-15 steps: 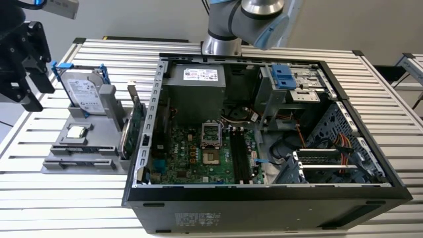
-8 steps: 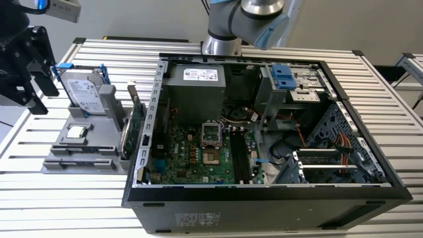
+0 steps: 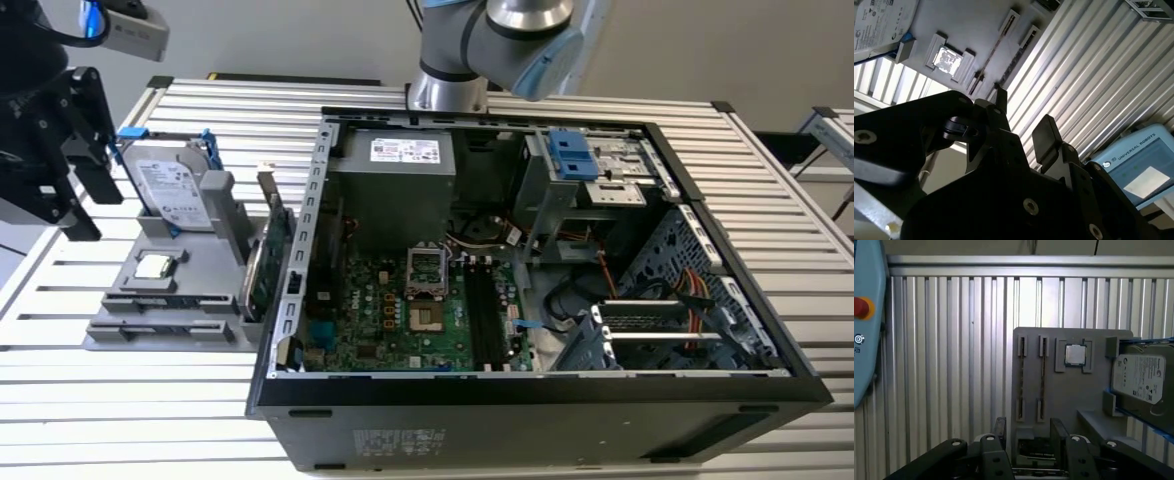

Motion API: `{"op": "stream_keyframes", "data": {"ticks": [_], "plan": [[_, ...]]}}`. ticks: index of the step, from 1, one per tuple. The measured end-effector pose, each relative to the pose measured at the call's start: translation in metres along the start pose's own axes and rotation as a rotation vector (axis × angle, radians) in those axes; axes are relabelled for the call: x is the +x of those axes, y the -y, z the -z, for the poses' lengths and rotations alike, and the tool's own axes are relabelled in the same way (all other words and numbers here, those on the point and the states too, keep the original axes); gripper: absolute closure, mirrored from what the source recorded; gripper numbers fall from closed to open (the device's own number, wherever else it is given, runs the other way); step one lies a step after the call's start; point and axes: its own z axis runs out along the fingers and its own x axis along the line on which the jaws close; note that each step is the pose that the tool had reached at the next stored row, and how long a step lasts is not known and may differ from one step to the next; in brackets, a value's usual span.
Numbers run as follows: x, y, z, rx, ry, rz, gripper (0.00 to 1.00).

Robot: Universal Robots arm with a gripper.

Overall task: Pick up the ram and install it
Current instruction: 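Pick up the ram and move it above insertion slot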

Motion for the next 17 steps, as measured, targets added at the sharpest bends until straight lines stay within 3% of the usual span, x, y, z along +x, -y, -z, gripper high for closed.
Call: {"op": "stream_keyframes", "data": {"ticks": [9,15,17], "plan": [[-0.0001,0.0000,-0.0026,0.0001,0.0013,0.000,0.00],[-0.0002,-0.0003,-0.0059,-0.0001,0.0282,0.000,0.00],[-0.0003,-0.0004,-0.0077,0.0001,0.0330,0.000,0.00]]}}
